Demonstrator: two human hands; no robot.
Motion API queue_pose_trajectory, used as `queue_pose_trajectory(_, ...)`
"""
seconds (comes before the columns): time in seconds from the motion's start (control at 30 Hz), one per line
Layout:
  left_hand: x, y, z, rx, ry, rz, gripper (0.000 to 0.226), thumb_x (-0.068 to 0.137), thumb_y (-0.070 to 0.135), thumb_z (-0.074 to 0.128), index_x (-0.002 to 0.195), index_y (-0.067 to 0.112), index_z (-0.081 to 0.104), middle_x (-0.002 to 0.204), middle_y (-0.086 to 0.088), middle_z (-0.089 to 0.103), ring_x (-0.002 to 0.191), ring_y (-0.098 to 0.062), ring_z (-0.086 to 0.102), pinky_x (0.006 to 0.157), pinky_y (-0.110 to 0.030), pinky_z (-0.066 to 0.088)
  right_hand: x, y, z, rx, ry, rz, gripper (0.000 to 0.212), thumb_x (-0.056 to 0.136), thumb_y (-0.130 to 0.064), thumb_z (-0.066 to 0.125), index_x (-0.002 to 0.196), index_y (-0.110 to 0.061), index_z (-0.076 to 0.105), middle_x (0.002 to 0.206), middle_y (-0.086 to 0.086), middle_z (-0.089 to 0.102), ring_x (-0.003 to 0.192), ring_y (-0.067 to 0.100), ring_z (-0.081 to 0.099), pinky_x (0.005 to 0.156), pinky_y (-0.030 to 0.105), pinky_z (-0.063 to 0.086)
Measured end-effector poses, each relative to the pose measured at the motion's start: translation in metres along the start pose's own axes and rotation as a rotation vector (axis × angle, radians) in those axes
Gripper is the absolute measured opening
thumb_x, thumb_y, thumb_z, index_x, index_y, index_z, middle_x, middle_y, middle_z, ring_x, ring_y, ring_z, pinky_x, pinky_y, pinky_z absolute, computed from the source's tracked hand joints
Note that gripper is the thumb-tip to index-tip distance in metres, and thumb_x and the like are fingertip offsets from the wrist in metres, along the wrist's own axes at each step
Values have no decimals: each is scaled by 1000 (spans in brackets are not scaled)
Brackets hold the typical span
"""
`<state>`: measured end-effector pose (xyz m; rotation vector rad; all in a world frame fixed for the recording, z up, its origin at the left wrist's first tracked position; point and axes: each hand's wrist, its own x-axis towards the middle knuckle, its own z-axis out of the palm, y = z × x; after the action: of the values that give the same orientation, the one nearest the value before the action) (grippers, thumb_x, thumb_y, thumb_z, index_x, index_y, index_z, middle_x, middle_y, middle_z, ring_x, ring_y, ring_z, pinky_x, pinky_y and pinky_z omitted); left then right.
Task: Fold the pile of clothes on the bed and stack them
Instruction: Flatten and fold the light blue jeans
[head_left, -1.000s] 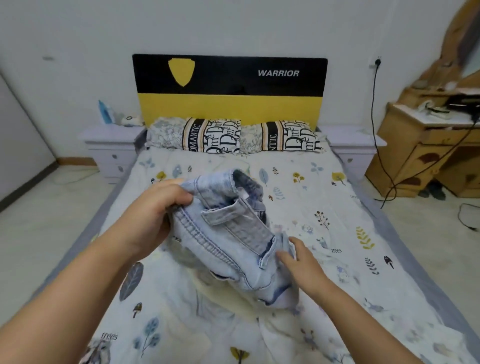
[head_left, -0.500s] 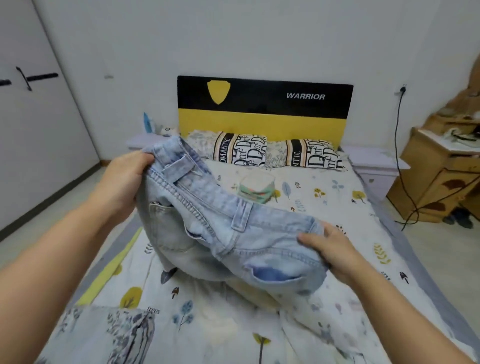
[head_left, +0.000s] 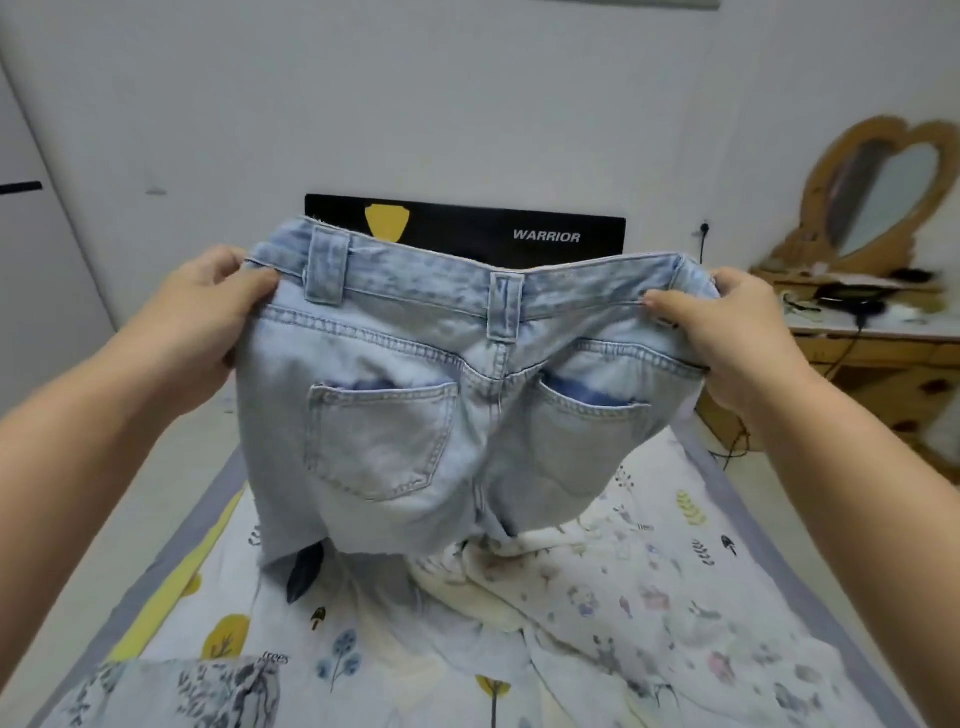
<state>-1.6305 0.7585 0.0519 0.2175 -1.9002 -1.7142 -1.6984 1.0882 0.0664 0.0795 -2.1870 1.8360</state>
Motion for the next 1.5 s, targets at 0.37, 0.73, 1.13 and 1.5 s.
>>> queue_pose_trajectory(0.37,-124,-12,110,-210,-528,56,24,89,-3,51,96,20,56,75,14,66,66,1,60,63,-14,49,-105,31,49,341,-255,181,48,90,-46,52,125,-14,46,118,11,62,98,17,66,76,31,56)
queue_pose_trajectory(0.73,-128,-51,118,-207,-917,-266,33,75,-7,44,97,8,63,82,-4,75,75,-13,71,63,-17,55,-140,97,1,247,-44,153,22,93,-4,51,110,-16,58,110,14,67,102,31,64,94,52,48)
queue_pose_trajectory(1.13,-112,-63,194,-46,-1233,-54,33,92,14,56,111,40,58,108,29,64,102,12,58,75,-4,46,-150,76,-86,544,-425,26,32,83,-2,46,104,-14,67,99,4,72,91,18,69,74,27,55)
queue_pose_trajectory(1.5,-183,-42,289,-303,-1589,-153,75,64,41,79,127,10,51,121,-5,62,115,-17,56,97,-30,45,-138,88,-159,285,44,-62,31,85,-7,58,107,-28,64,97,2,72,87,18,68,75,32,57)
